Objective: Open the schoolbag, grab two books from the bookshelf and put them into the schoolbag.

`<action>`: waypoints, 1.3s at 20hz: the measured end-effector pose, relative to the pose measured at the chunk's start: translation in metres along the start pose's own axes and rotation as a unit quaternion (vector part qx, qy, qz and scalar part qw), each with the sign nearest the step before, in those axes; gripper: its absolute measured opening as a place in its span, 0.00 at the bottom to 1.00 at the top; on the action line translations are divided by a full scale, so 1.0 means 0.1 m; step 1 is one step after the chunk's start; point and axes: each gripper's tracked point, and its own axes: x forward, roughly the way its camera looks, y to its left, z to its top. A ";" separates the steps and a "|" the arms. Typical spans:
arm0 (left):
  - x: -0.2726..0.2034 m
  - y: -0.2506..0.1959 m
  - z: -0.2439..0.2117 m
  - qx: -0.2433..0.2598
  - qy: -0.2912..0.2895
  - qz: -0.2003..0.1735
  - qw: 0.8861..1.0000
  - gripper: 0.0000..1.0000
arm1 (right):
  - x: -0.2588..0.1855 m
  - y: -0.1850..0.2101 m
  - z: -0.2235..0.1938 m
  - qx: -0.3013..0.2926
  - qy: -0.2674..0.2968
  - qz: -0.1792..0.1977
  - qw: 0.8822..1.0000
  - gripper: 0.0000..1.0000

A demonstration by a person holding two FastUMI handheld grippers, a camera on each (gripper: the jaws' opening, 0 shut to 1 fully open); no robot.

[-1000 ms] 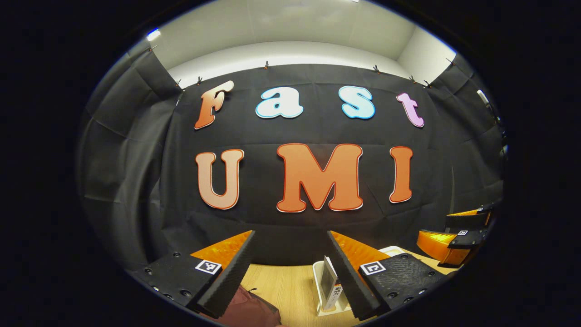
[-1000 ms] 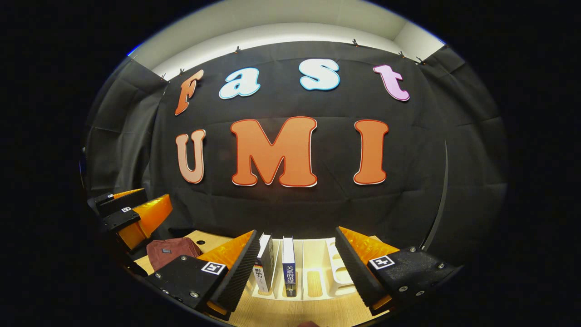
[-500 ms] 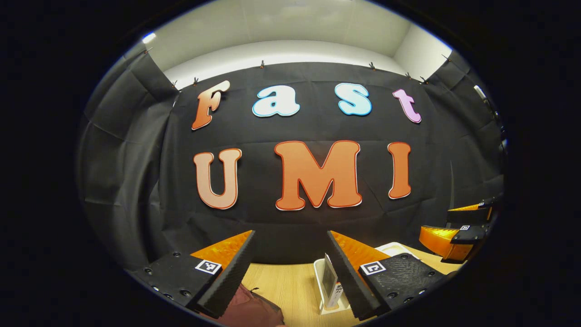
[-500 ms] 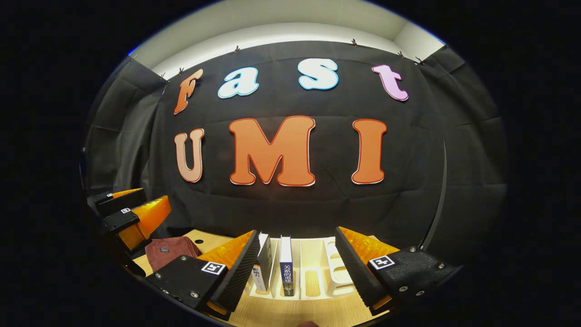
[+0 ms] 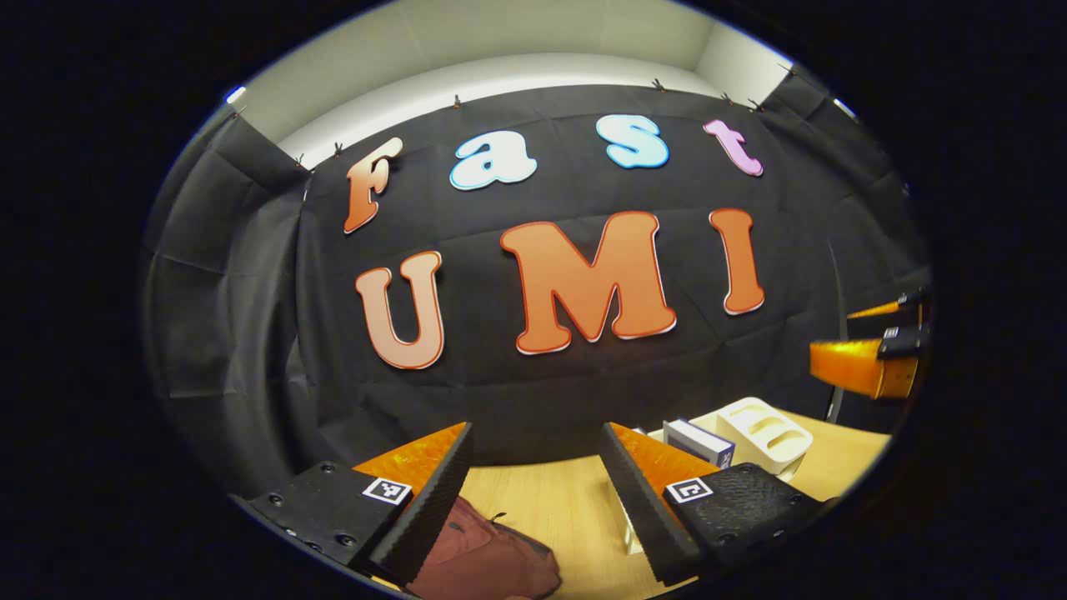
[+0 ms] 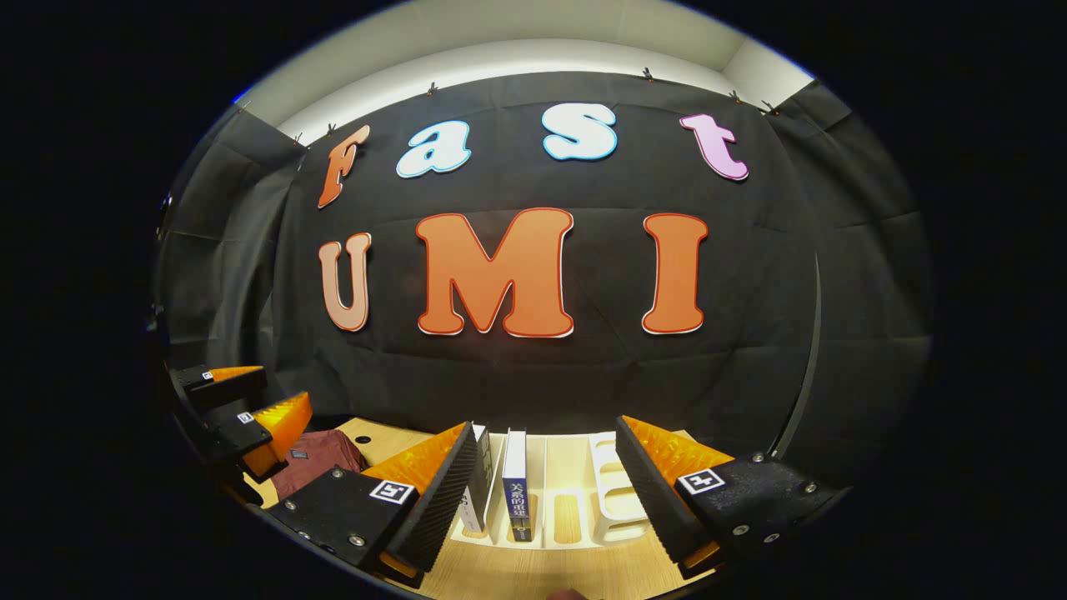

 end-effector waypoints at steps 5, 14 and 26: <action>-0.11 0.16 -0.37 0.058 0.067 0.018 0.996 0.96 | 0.04 -0.25 -0.15 0.010 0.014 0.000 1.000 0.98; -0.34 0.40 -0.99 0.208 0.175 -0.037 0.962 0.96 | 0.11 -0.55 -0.48 -0.001 0.045 -0.047 0.998 0.99; -0.84 0.76 -1.52 0.337 0.300 -0.089 0.888 0.97 | 0.28 -0.25 -0.76 -0.016 0.086 -0.046 0.995 0.99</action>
